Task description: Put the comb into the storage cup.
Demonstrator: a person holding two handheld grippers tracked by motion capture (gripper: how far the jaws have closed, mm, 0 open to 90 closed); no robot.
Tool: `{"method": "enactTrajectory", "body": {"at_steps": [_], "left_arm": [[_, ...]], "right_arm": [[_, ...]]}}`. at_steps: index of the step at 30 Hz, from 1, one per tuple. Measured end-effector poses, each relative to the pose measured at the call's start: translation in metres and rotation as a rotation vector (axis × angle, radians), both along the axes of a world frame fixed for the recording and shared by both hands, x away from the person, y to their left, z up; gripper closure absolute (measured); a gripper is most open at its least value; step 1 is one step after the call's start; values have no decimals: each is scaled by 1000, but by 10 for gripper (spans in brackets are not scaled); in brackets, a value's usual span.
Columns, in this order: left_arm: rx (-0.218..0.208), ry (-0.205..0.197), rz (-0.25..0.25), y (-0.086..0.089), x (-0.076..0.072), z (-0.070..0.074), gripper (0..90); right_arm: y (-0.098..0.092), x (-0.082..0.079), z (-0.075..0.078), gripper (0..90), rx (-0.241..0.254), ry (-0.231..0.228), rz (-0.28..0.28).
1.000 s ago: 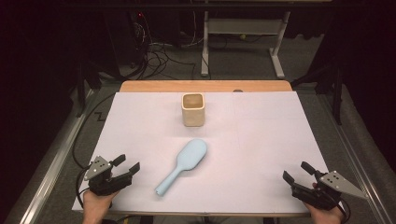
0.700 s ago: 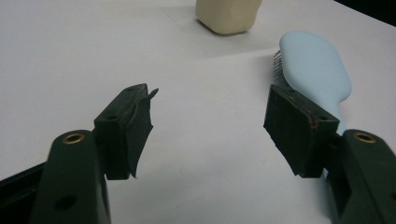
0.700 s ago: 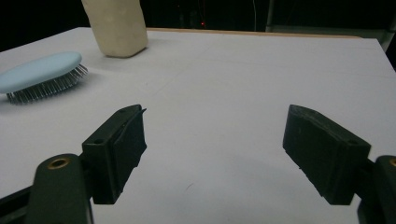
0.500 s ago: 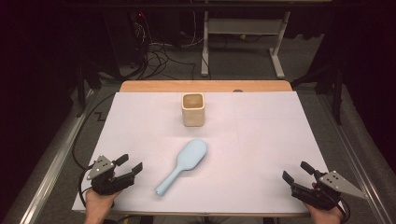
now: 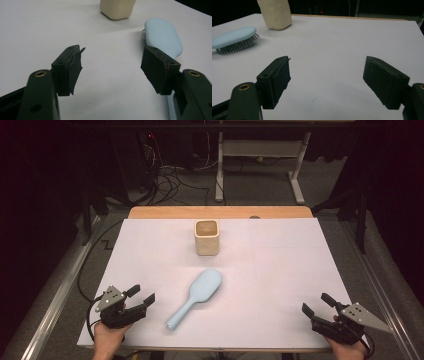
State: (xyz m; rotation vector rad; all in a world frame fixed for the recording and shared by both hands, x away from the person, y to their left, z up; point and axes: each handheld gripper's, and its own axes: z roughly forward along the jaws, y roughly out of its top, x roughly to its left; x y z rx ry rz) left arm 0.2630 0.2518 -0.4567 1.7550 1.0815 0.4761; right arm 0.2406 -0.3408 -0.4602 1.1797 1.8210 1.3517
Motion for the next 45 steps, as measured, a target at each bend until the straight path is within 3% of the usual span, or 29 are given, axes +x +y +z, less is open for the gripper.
{"method": "enactTrajectory", "body": {"at_steps": [28, 45], "left_arm": [[-12, -2, -62, -19, 1, 4, 334], [-11, -23, -89, -33, 1, 7, 338]], "right_arm": [[2, 1, 0, 218, 1, 0, 11], [3, 1, 0, 218, 13, 7, 16]]}}
